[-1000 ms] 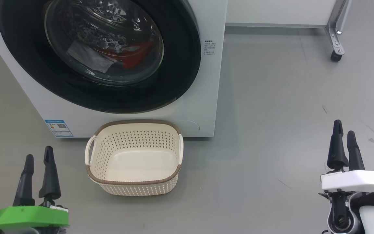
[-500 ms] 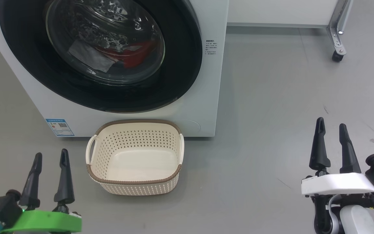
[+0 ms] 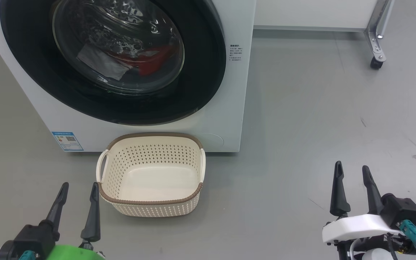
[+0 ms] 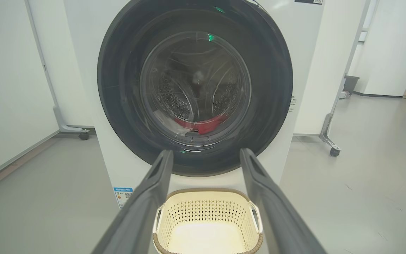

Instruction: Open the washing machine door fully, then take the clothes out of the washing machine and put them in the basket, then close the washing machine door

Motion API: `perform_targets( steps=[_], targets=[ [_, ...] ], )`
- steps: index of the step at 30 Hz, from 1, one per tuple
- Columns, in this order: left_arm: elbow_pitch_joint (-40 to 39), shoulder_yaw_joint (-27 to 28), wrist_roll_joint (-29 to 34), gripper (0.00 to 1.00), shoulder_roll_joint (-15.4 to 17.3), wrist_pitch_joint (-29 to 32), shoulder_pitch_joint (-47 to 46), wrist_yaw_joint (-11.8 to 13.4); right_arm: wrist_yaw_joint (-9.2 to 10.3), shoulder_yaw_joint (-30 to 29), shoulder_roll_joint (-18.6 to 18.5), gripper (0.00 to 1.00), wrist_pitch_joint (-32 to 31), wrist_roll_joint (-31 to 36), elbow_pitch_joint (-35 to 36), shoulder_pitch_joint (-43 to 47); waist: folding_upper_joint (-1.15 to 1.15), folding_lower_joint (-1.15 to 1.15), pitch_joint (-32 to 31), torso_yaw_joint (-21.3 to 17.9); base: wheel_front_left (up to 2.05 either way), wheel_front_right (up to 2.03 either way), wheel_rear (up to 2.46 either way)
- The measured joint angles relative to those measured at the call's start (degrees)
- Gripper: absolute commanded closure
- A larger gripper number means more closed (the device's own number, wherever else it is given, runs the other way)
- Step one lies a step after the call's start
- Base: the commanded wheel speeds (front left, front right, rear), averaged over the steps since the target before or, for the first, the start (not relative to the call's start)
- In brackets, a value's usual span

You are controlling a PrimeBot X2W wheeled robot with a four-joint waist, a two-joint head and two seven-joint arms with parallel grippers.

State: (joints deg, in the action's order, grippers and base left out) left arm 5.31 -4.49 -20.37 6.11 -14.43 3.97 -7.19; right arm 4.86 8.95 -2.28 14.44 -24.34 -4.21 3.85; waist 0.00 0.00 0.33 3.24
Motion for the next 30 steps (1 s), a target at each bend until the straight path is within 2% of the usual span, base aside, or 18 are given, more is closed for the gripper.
perform_targets(
  steps=[4, 16, 30],
  targets=[
    [1.04, -0.74, 0.38, 0.00, -0.09, 0.00, 0.04, -0.01, 0.86, 0.10, 0.01, 0.00, 0.00, 0.29, -1.34, -0.01, 0.00, 0.00, 0.07, -0.12, 0.00, 0.00, 0.00],
    [3.55, -1.88, 0.79, 0.00, -0.40, 0.00, 0.04, -0.01, 1.79, -1.31, 0.01, 0.00, 0.00, -0.32, -2.44, -0.72, 0.00, 0.00, 0.19, -0.79, 0.00, 0.00, 0.00],
    [4.94, -1.49, 0.80, 0.00, -0.80, 0.00, -0.01, -0.01, 1.86, -0.53, 0.00, 0.00, 0.00, 2.16, -5.42, -1.12, 0.00, 0.00, 0.07, -1.00, 0.00, 0.00, 0.00]
  ],
)
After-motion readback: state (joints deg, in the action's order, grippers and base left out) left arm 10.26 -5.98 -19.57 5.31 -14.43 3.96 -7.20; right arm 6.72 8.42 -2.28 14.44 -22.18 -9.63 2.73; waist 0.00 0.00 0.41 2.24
